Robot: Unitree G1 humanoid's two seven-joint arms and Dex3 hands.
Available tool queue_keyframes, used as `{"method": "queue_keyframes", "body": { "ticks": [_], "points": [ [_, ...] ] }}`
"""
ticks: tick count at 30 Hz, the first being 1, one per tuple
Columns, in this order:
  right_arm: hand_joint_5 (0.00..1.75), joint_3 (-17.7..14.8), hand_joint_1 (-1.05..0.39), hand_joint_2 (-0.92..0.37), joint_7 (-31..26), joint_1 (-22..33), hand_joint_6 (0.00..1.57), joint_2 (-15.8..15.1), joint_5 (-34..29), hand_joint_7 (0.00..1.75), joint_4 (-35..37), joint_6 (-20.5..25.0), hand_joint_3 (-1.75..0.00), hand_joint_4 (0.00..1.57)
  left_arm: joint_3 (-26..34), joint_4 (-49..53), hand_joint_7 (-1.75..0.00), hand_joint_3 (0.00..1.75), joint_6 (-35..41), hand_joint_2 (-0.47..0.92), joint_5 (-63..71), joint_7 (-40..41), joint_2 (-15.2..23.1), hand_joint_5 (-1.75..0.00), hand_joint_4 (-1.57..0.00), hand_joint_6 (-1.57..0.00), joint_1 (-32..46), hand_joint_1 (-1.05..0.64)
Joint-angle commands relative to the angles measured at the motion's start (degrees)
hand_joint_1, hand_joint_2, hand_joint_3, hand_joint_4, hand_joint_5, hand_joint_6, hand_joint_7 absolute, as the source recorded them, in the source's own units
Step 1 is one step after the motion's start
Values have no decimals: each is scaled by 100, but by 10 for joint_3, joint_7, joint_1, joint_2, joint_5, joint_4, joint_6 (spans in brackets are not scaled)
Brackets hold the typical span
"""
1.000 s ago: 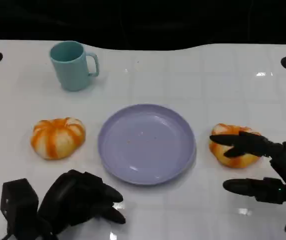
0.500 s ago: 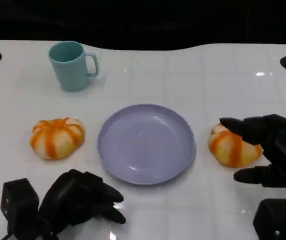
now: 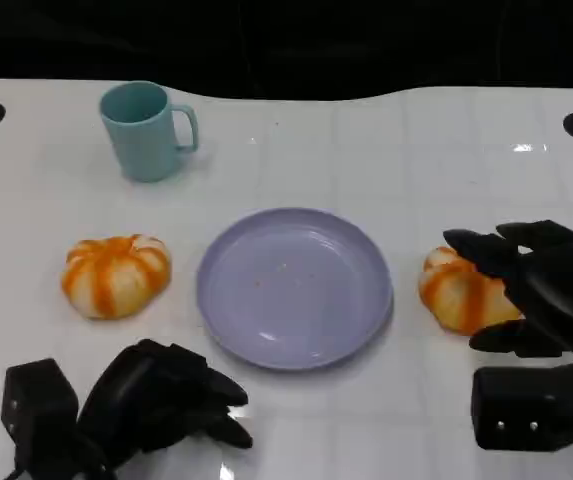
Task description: Grasp the bread from the table and place it into the plate.
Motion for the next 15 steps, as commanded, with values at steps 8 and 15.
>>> {"method": "queue_keyframes", "body": {
  "ticks": [8,15],
  "points": [
    [21,58,-65,-88,-16,-73,24,15,-5,0,108,31,0,17,1,-7,0,0,2,79,0,0,7,-22,-157,-156,7,-105],
    [19,88,-64,-87,-25,-113,23,30,1,0,172,47,0,17,0,-12,0,0,7,78,-4,-3,5,-22,-157,-156,9,-105]
  ]
}}
